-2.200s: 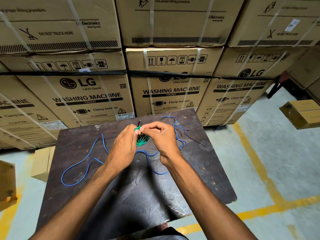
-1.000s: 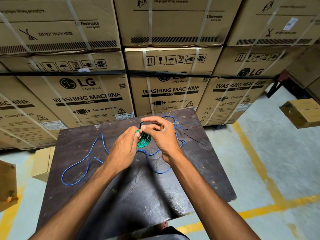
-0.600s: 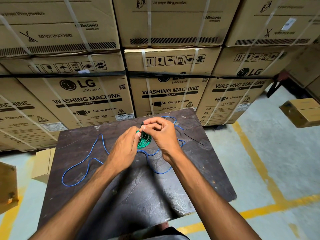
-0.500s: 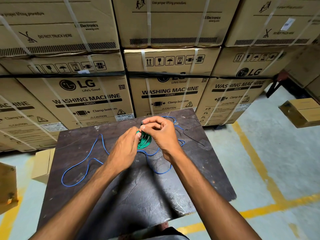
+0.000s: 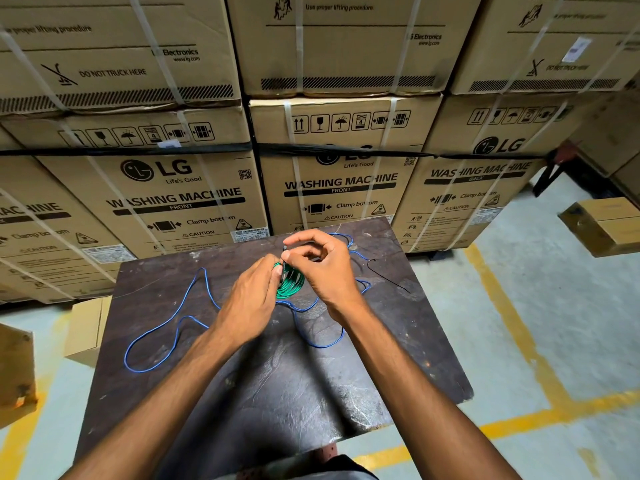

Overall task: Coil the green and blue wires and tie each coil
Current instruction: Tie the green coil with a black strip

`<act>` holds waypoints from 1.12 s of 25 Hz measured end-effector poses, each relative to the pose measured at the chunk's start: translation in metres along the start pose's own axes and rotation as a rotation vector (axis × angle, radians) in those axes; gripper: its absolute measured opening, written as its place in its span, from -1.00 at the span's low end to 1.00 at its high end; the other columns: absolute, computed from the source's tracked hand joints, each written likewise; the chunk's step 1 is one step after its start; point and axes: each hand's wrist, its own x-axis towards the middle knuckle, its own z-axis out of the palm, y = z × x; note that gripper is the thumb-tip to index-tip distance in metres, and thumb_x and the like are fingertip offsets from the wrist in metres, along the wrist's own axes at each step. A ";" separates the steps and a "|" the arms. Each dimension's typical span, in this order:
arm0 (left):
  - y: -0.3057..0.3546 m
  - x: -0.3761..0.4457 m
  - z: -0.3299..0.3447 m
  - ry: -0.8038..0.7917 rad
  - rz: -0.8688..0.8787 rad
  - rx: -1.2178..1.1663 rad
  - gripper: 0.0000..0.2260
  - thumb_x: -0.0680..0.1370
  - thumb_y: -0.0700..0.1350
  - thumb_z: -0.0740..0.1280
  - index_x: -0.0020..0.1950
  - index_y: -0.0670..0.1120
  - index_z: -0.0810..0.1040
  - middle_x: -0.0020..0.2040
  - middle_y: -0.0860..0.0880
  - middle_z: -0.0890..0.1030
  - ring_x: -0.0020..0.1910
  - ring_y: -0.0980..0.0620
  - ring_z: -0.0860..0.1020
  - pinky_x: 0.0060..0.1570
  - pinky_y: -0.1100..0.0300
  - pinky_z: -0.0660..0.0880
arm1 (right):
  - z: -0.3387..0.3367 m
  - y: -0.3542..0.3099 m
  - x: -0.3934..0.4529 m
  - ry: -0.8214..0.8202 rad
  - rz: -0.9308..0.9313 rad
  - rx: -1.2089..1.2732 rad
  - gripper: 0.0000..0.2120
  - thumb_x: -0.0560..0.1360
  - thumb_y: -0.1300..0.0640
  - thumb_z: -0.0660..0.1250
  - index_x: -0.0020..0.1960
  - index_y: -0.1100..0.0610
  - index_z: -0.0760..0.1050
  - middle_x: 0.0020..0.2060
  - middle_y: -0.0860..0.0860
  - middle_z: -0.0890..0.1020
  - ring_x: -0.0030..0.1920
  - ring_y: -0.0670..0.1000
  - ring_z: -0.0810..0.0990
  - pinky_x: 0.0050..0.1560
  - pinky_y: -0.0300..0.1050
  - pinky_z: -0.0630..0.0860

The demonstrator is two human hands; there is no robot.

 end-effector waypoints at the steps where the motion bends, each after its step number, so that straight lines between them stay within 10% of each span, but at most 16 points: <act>1: 0.000 0.000 0.000 -0.002 -0.004 0.002 -0.74 0.71 -0.01 0.04 -0.09 -0.09 0.33 -0.22 -0.02 0.41 -0.24 -0.04 0.37 -0.21 0.12 0.25 | -0.001 0.000 0.000 0.005 -0.013 -0.012 -0.84 0.46 0.41 0.47 0.01 0.24 0.66 -0.19 0.36 0.66 -0.18 0.06 0.59 -0.06 -0.12 0.52; 28: 0.007 -0.002 -0.003 -0.003 -0.016 0.003 -0.74 0.70 -0.02 0.04 -0.09 -0.12 0.35 -0.21 -0.03 0.45 -0.22 -0.06 0.40 -0.22 0.13 0.27 | -0.002 -0.006 -0.010 -0.007 -0.016 -0.072 -0.87 0.43 0.38 0.54 -0.06 0.28 0.65 -0.22 0.11 0.72 -0.19 -0.08 0.63 -0.15 -0.20 0.48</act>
